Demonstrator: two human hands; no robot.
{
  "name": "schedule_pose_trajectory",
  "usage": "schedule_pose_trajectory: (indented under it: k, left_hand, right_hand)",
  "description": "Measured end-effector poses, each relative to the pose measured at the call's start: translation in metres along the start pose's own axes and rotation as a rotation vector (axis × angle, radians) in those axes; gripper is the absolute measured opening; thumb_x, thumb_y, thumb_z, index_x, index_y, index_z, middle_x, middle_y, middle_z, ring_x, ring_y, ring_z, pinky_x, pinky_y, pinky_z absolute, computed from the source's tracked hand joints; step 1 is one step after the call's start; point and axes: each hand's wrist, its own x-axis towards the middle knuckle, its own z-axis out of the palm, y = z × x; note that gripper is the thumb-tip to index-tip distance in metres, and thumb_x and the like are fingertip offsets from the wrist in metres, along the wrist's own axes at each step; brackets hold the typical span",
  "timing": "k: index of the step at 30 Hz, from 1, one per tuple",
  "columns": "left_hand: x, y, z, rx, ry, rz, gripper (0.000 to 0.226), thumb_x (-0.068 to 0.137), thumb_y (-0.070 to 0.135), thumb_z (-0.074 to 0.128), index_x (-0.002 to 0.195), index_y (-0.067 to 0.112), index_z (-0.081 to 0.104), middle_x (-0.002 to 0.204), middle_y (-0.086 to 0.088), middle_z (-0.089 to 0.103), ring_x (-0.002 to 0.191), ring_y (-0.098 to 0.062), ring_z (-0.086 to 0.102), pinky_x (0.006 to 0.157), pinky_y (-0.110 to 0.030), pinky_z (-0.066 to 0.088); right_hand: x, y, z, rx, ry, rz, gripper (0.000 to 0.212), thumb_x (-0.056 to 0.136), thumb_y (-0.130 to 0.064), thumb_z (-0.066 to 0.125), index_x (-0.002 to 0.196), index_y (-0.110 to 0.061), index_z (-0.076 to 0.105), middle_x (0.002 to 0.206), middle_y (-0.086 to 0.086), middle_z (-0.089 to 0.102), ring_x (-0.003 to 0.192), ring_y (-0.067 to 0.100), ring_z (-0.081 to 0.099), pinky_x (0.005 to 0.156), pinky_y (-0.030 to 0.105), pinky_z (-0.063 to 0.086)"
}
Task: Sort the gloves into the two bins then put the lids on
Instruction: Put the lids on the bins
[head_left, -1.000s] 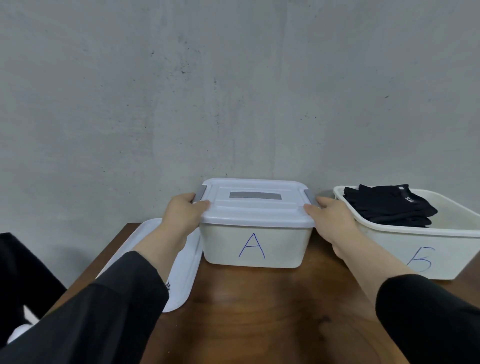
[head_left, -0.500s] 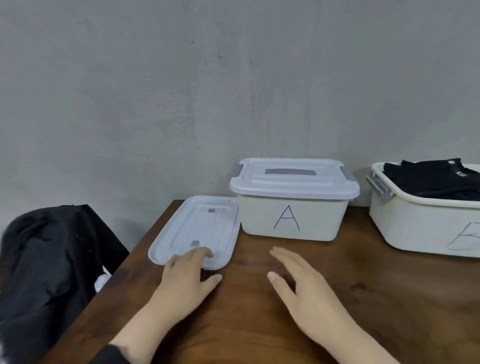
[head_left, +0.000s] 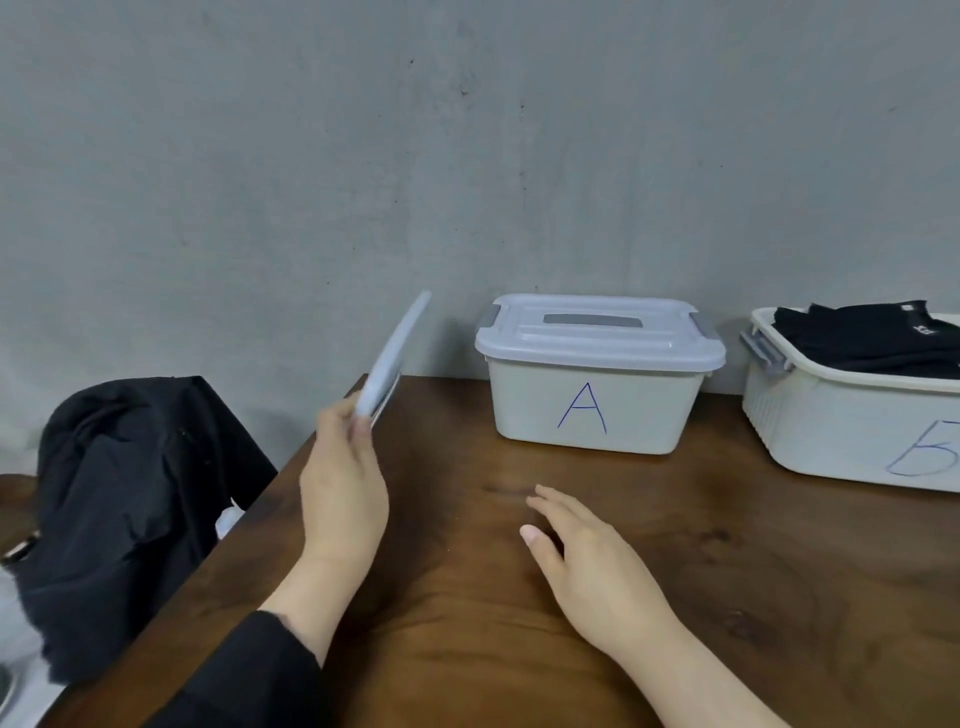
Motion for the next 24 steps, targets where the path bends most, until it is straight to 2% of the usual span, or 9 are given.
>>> schedule_pose_trajectory:
  k: [3, 5, 9, 11, 13, 17, 18, 21, 24]
  left_hand:
    - [-0.003, 0.028, -0.019, -0.139, 0.162, 0.079, 0.002, 0.106, 0.020, 0.039, 0.107, 0.021, 0.040, 0.084, 0.018, 0.049, 0.071, 0.001, 0.050, 0.061, -0.005, 0.037]
    - [-0.005, 0.054, -0.033, -0.195, 0.264, 0.213, 0.013, 0.106, 0.014, 0.040, 0.101, 0.026, 0.039, 0.084, 0.020, 0.045, 0.071, 0.004, 0.052, 0.064, -0.001, 0.036]
    - [0.028, 0.072, -0.047, -0.306, 0.330, 0.192, 0.010, 0.105, 0.043, 0.034, 0.104, 0.041, 0.044, 0.091, 0.030, 0.054, 0.085, 0.015, 0.052, 0.081, -0.013, 0.039]
    - [0.036, 0.090, -0.041, -0.421, 0.223, 0.168, 0.014, 0.104, 0.054, 0.036, 0.104, 0.045, 0.047, 0.094, 0.026, 0.056, 0.087, 0.006, 0.053, 0.084, -0.035, 0.048]
    - [0.024, 0.127, -0.027, -0.692, 0.143, 0.140, 0.017, 0.105, 0.043, 0.039, 0.093, 0.037, 0.049, 0.086, 0.013, 0.057, 0.079, -0.009, 0.054, 0.073, -0.035, 0.051]
    - [-0.007, 0.202, 0.012, -0.969, -0.136, -0.053, 0.021, 0.107, 0.027, 0.041, 0.093, 0.022, 0.056, 0.074, 0.009, 0.060, 0.070, -0.007, 0.056, 0.066, -0.025, 0.048]
    - [-0.008, 0.213, 0.022, -0.988, -0.219, -0.109, 0.020, 0.107, 0.027, 0.041, 0.098, 0.019, 0.058, 0.078, 0.006, 0.063, 0.074, -0.010, 0.058, 0.069, -0.028, 0.049]
    - [-0.007, 0.243, 0.053, -0.969, -0.429, -0.171, 0.029, 0.104, 0.026, 0.043, 0.115, 0.006, 0.061, 0.095, -0.007, 0.068, 0.084, -0.020, 0.061, 0.070, -0.032, 0.051]
    - [-0.022, 0.261, 0.085, -0.864, -0.665, -0.162, 0.034, 0.104, 0.034, 0.045, 0.119, 0.010, 0.064, 0.109, -0.003, 0.074, 0.091, -0.023, 0.070, 0.069, -0.036, 0.056]
  right_hand:
    - [-0.003, -0.002, -0.004, 0.113, 0.083, -0.003, 0.048, 0.103, -0.053, 0.037, 0.149, -0.040, 0.041, 0.155, -0.027, 0.034, 0.141, -0.005, 0.034, 0.112, 0.013, 0.026]
    - [-0.006, -0.004, -0.011, 0.284, 0.166, 0.024, 0.047, 0.102, -0.054, 0.041, 0.147, -0.043, 0.042, 0.151, -0.027, 0.040, 0.137, -0.008, 0.037, 0.114, 0.016, 0.030]
    - [-0.008, 0.000, -0.049, 0.632, 0.408, 0.067, 0.050, 0.100, -0.047, 0.052, 0.148, -0.042, 0.039, 0.144, -0.024, 0.047, 0.133, -0.008, 0.043, 0.113, 0.027, 0.041]
    - [-0.009, 0.005, -0.089, 0.718, 0.544, 0.075, 0.057, 0.101, -0.041, 0.055, 0.153, -0.037, 0.033, 0.149, -0.024, 0.042, 0.134, -0.009, 0.041, 0.106, 0.013, 0.040]
    - [-0.012, 0.015, -0.137, 0.765, 0.664, 0.100, 0.065, 0.101, -0.040, 0.055, 0.157, -0.031, 0.024, 0.156, -0.021, 0.035, 0.136, -0.007, 0.039, 0.100, 0.006, 0.037]
    - [-0.027, 0.061, -0.220, 0.826, 0.682, 0.213, 0.084, 0.086, -0.068, 0.060, 0.155, -0.034, 0.029, 0.154, -0.015, 0.044, 0.134, 0.004, 0.047, 0.111, 0.042, 0.044]
    - [-0.035, 0.073, -0.235, 0.835, 0.659, 0.223, 0.080, 0.085, -0.070, 0.062, 0.151, -0.031, 0.039, 0.146, -0.012, 0.053, 0.129, 0.010, 0.056, 0.103, 0.045, 0.051]
    - [-0.064, 0.100, -0.273, 0.881, 0.689, 0.268, 0.033, 0.100, -0.037, 0.061, 0.127, -0.019, 0.059, 0.122, 0.001, 0.070, 0.104, 0.016, 0.071, 0.081, 0.037, 0.061]
    - [-0.087, 0.125, -0.303, 0.923, 0.811, 0.357, 0.027, 0.103, -0.025, 0.058, 0.122, -0.007, 0.060, 0.113, 0.006, 0.072, 0.093, 0.016, 0.073, 0.074, 0.032, 0.061]
